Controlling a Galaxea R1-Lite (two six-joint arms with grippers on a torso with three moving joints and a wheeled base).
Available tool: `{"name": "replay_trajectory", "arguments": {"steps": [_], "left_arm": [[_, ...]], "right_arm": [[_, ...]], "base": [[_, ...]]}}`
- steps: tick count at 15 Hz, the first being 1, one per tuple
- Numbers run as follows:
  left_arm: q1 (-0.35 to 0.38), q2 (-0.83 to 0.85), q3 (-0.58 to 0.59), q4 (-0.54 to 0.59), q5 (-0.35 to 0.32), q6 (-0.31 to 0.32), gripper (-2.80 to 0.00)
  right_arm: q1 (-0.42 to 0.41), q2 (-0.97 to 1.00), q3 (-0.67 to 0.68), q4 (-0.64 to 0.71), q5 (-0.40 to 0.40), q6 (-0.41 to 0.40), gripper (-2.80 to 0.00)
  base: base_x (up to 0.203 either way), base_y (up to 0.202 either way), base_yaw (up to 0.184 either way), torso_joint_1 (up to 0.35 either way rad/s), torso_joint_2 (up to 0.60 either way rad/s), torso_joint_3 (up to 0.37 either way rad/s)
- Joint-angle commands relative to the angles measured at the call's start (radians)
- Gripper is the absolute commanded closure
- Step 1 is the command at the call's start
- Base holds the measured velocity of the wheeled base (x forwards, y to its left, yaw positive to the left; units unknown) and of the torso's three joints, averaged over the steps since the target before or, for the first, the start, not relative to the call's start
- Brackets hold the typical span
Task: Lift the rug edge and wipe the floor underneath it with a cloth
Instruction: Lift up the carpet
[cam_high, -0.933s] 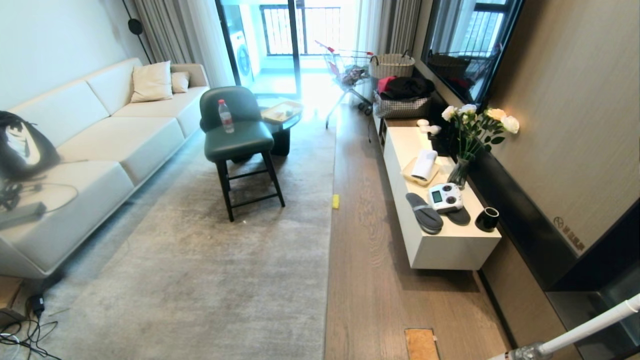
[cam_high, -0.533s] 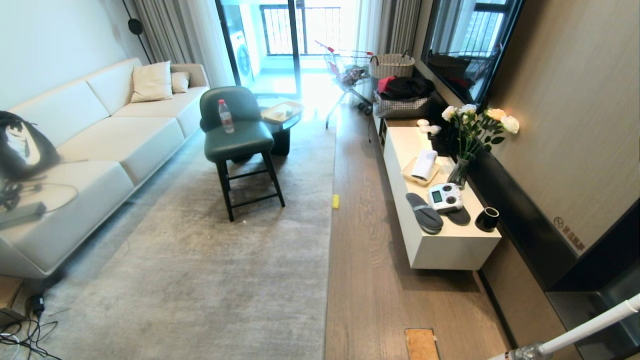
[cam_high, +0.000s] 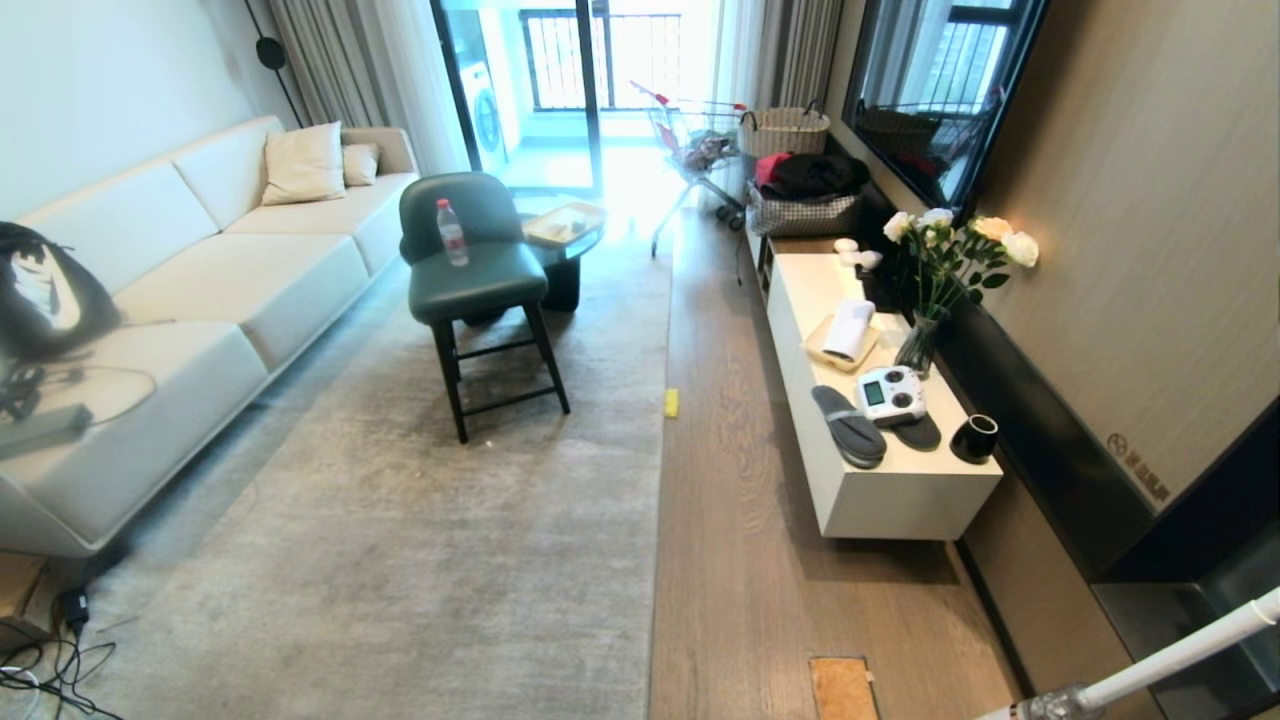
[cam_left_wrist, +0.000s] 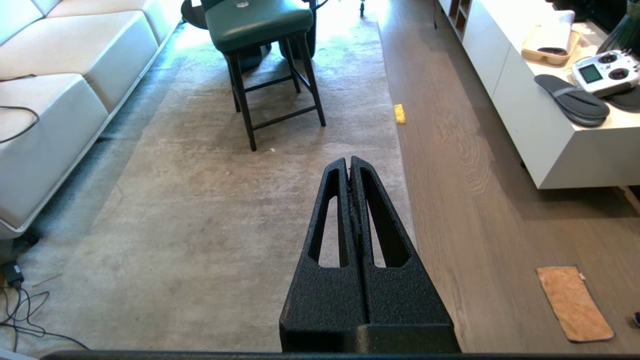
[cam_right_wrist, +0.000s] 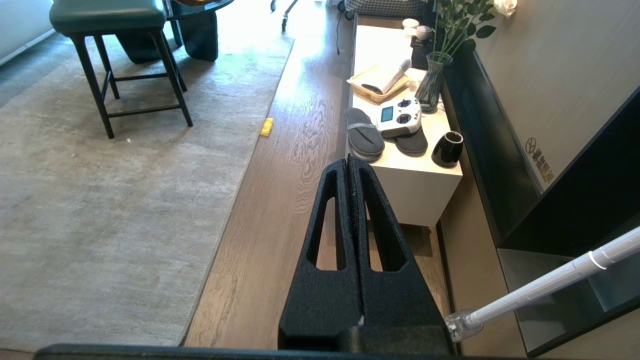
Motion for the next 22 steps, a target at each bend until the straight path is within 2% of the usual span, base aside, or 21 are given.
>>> {"name": "replay_trajectory", "arguments": {"steps": [1,11,13,22], "left_arm": [[0.0,0.0,0.0,0.0,0.0,0.001,0.0],[-0.001,0.0,0.0,0.0,0.0,0.001,0.0],[-0.001,0.0,0.0,0.0,0.0,0.001,0.0],[-0.001,0.0,0.0,0.0,0.0,0.001,0.0]], "right_arm": [[0.0,0.002,0.0,-0.001,0.0,-0.001,0.0],[-0.001,0.002,0.0,0.001,-0.001,0.012,0.0],[0.0,0.002,0.0,0.002,-0.003,0.034,0.0],[0.0,0.002,0.0,-0.004,-0.003,0.038,0.0]], "base": [[0.0,0.0,0.0,0.0,0.0,0.0],[0.0,0.0,0.0,-0.005,0.0,0.007],[0.0,0.0,0.0,-0.111,0.24,0.13],[0.0,0.0,0.0,-0.125,0.29,0.163]]}}
